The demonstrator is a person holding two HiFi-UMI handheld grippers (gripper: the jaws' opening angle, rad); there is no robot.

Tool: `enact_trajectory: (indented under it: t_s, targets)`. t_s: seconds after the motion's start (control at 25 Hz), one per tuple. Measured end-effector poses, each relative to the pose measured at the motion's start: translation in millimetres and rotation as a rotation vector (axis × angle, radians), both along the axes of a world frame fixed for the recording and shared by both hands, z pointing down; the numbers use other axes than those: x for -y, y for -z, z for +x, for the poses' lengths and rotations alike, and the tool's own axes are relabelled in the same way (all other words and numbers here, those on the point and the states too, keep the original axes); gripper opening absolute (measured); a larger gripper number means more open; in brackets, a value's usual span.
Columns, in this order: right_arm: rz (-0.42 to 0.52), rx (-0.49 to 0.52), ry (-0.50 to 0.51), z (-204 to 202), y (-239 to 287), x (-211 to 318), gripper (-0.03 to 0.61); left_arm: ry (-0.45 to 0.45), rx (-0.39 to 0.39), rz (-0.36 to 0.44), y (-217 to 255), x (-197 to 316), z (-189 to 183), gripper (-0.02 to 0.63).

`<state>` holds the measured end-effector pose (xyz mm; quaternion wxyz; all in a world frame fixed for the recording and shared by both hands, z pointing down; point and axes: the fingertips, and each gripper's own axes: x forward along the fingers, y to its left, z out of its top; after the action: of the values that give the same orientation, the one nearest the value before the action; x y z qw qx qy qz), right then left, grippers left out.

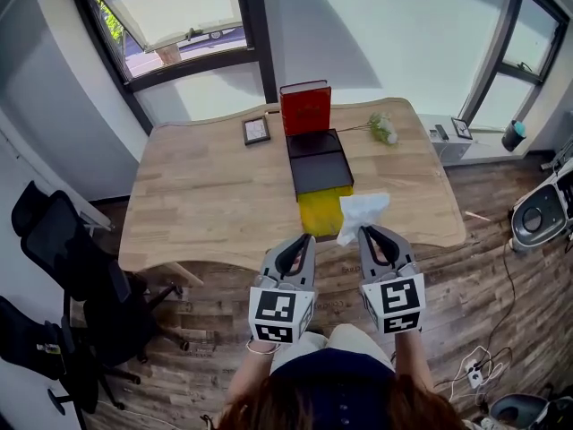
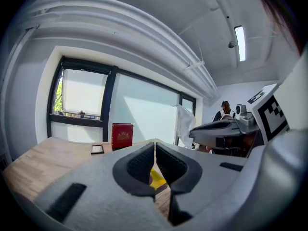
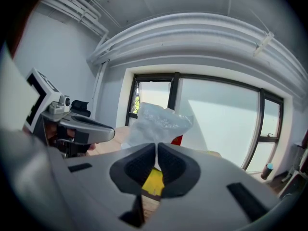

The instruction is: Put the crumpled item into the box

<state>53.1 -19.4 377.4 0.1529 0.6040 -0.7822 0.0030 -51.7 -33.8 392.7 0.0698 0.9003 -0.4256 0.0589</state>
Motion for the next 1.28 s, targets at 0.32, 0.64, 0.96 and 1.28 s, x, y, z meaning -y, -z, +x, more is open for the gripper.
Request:
enact_trajectory:
  t_s: [0.32,0.64,0.96,1.28]
  targets:
    - [-0.021,0.001,-0.003,-2,-3,8,0.034,-0.016,-0.002,-0.028,-5,7,3,0.034]
    - [-0.03,-0.002,0.015,1,-10,25,0.034,-0.012,0.007,-0.025,-11,23,10,0.034]
    - [-0.037,-0.004,0.04,5,-11,49,0.034,-0.003,0.004,-0.02,-8,49,21,0.034]
    - [-0.056,-0.007,0.053,14,-16,74,0.034,0.003,0.009,-0.024,-8,73,30,0.034]
